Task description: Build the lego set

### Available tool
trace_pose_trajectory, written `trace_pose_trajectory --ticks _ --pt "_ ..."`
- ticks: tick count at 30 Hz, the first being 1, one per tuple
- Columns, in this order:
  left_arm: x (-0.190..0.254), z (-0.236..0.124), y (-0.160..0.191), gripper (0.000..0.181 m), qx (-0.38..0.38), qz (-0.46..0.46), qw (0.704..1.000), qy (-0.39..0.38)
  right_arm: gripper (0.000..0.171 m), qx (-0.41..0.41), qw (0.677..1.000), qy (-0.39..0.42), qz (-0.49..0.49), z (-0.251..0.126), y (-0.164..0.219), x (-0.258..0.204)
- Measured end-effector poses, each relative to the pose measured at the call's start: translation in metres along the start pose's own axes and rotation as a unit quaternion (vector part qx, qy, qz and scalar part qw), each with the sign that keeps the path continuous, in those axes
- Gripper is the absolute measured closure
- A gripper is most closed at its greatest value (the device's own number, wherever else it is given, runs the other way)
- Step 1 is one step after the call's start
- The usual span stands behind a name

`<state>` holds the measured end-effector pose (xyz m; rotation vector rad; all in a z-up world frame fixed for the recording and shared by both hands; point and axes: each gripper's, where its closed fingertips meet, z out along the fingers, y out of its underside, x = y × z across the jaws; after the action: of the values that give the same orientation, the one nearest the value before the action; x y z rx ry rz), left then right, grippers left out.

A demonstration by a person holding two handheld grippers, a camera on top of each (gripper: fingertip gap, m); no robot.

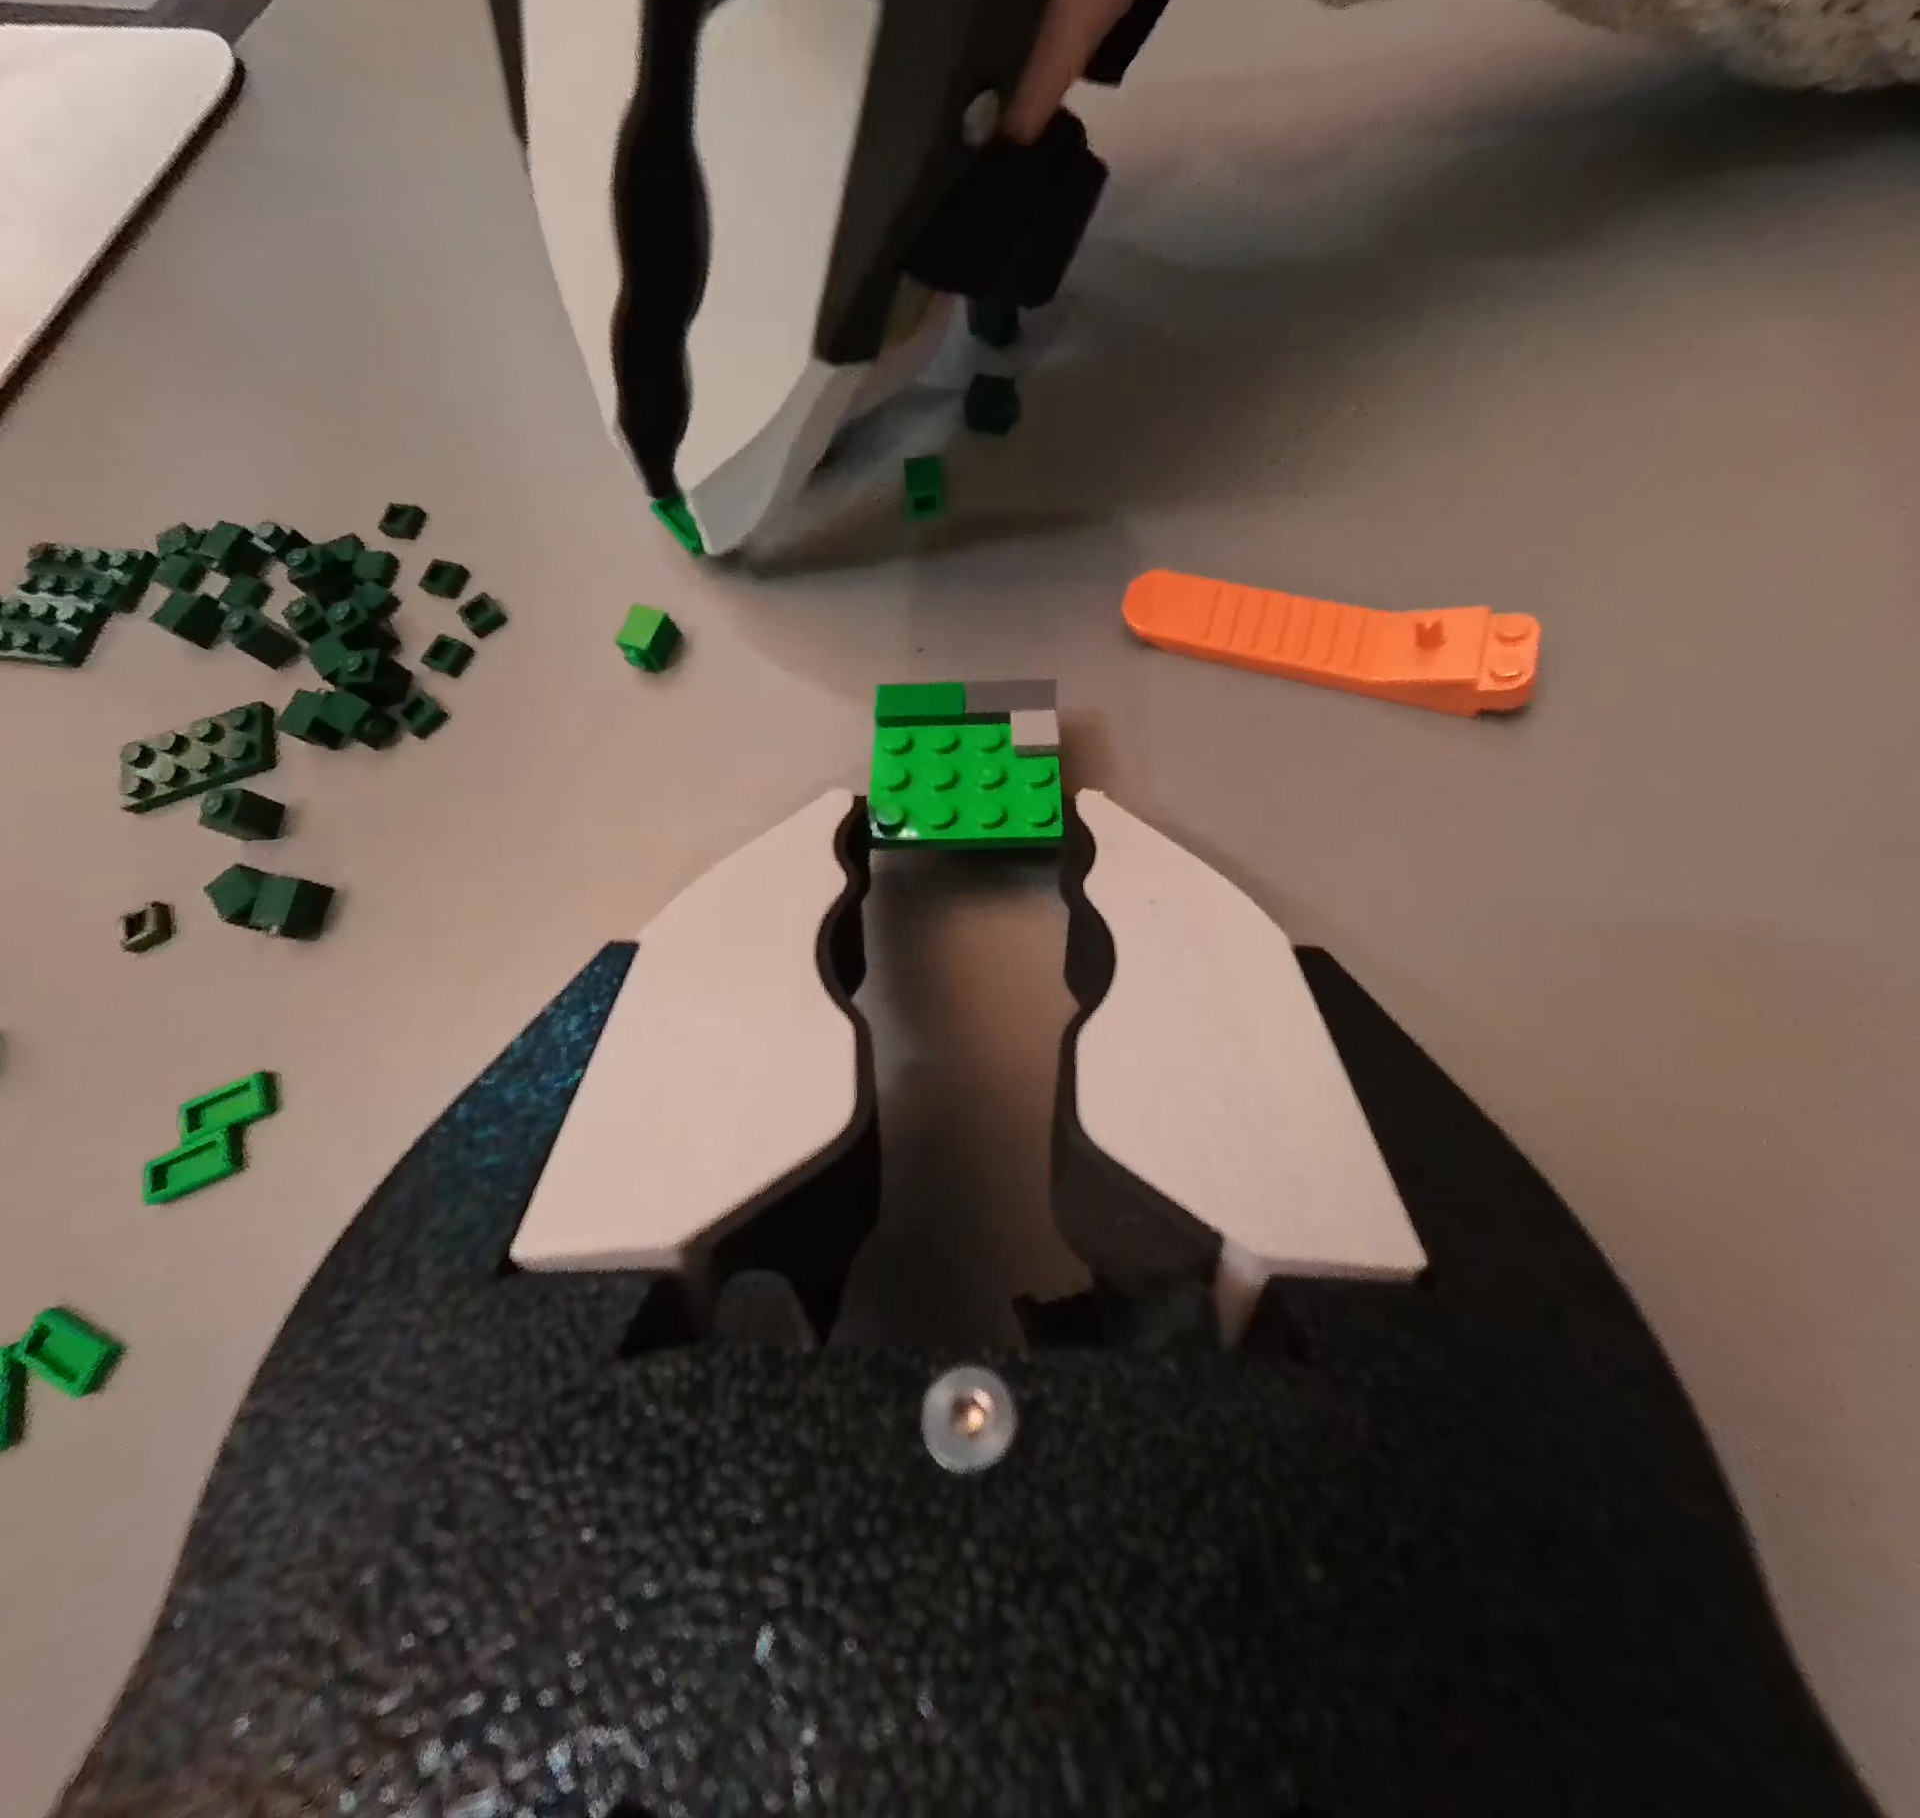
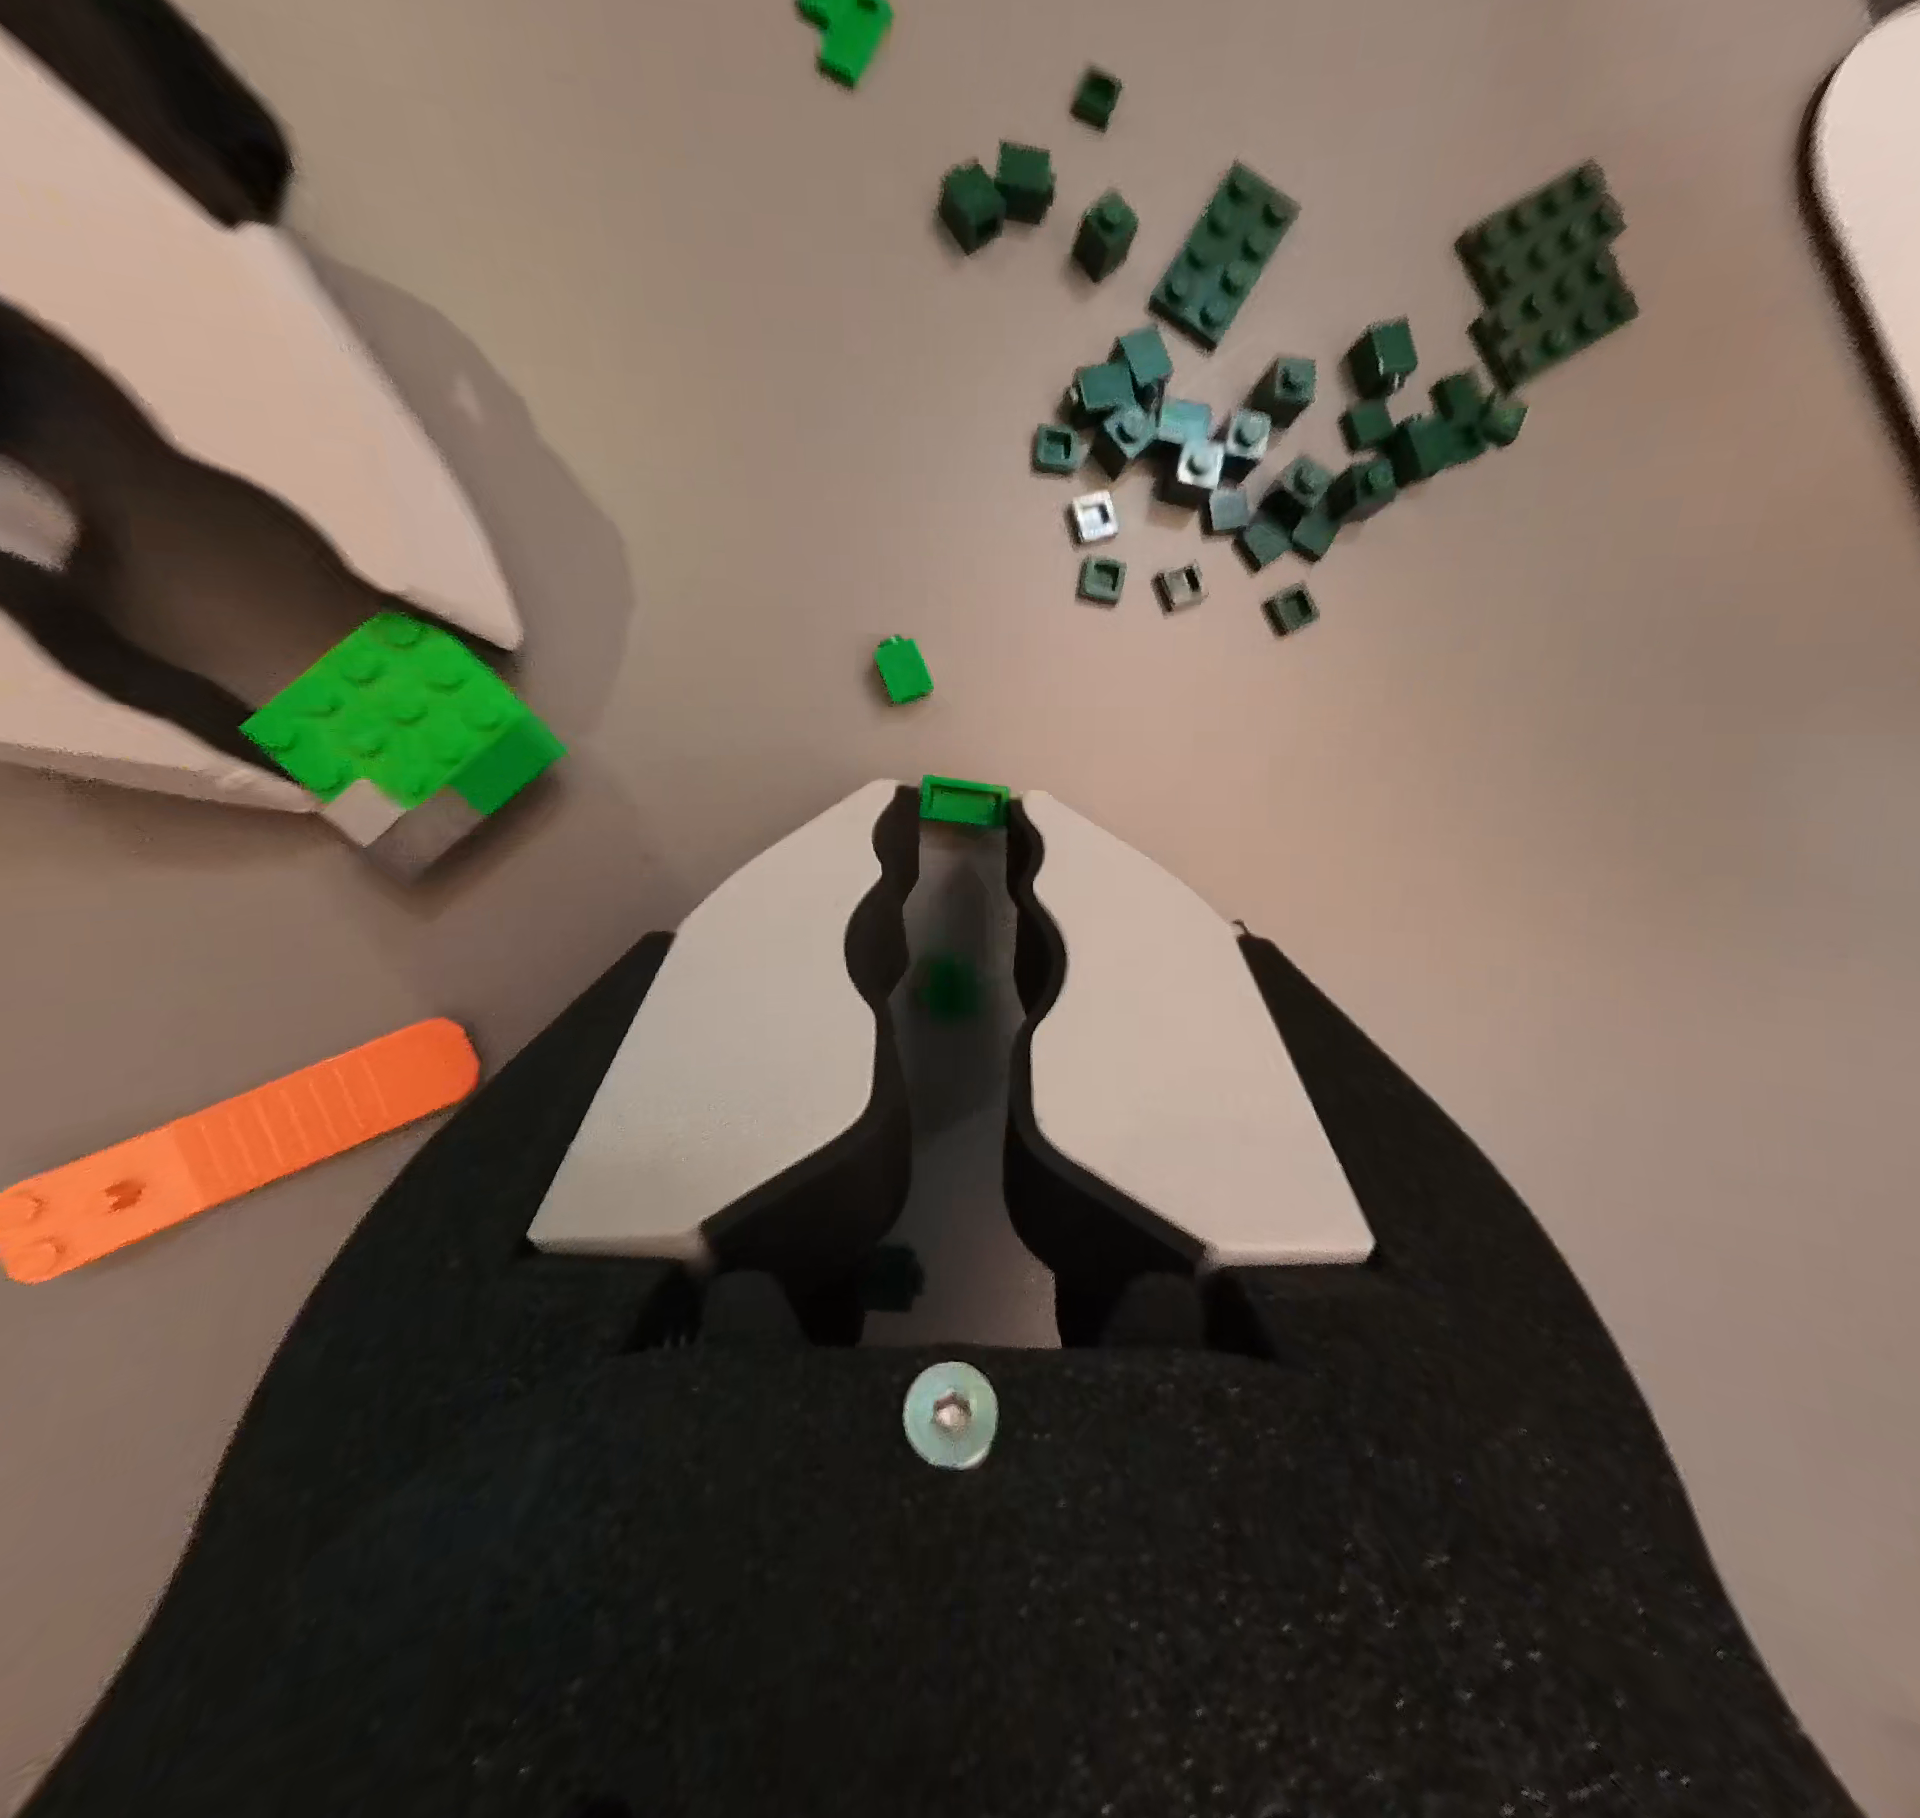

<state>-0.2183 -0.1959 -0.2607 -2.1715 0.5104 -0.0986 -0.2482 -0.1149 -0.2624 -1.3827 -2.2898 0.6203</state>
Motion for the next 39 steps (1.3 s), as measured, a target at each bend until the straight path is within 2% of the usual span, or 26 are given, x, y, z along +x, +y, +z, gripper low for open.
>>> trace_pose_trajectory --ticks 5,9,12,16,18,20,24,26,29,35,37,39 --pt "-0.009 -0.006 -0.007 0.147 0.033 -0.015 0.999 -0.017 0.156 0.112 0.991 0.001 -0.068 -0.028 -0.022 -0.021" --pt "-0.007 -0.005 -0.003 0.147 0.019 -0.017 1.0 -0.008 0.156 0.172 0.981 -0.038 -0.08 -0.05 -0.03 -0.044" --pt "-0.004 0.001 0.007 0.147 -0.019 -0.011 1.0 -0.005 0.156 0.186 0.978 -0.064 -0.063 -0.057 -0.03 -0.056" --pt "-0.002 0.001 0.006 0.147 -0.018 -0.005 1.0 0.0 0.156 0.184 0.975 -0.119 -0.045 -0.059 -0.026 -0.073" --pt "-0.004 0.001 0.004 0.13 -0.011 0.004 1.0 -0.008 0.156 0.174 0.973 -0.145 -0.042 -0.058 -0.022 -0.079" --pt "-0.005 -0.002 -0.006 0.125 0.024 0.035 0.999 -0.024 0.156 0.162 0.971 -0.169 -0.041 -0.057 -0.019 -0.084" --pt "0.01 -0.022 -0.043 0.14 0.139 0.155 0.977 -0.052 0.156 0.157 0.963 -0.216 -0.032 -0.06 -0.019 -0.094" --pt "0.02 -0.029 -0.052 0.148 0.162 0.218 0.96 -0.065 0.156 0.158 0.957 -0.242 -0.028 -0.063 -0.02 -0.1" --pt "0.026 -0.026 -0.051 0.159 0.15 0.282 0.943 -0.089 0.156 0.16 0.95 -0.267 -0.019 -0.066 -0.023 -0.105" --pt "0.024 -0.023 -0.052 0.176 0.113 0.346 0.918 -0.157 0.156 0.149 0.952 -0.268 -0.018 -0.065 -0.022 -0.107" --pt "0.022 -0.021 -0.049 0.177 0.097 0.341 0.921 -0.16 0.156 0.149 0.955 -0.254 -0.019 -0.063 -0.022 -0.104" --pt "0.02 -0.02 -0.049 0.179 0.103 0.295 0.939 -0.141 0.151 0.179 0.958 -0.223 -0.02 -0.064 -0.029 -0.097"
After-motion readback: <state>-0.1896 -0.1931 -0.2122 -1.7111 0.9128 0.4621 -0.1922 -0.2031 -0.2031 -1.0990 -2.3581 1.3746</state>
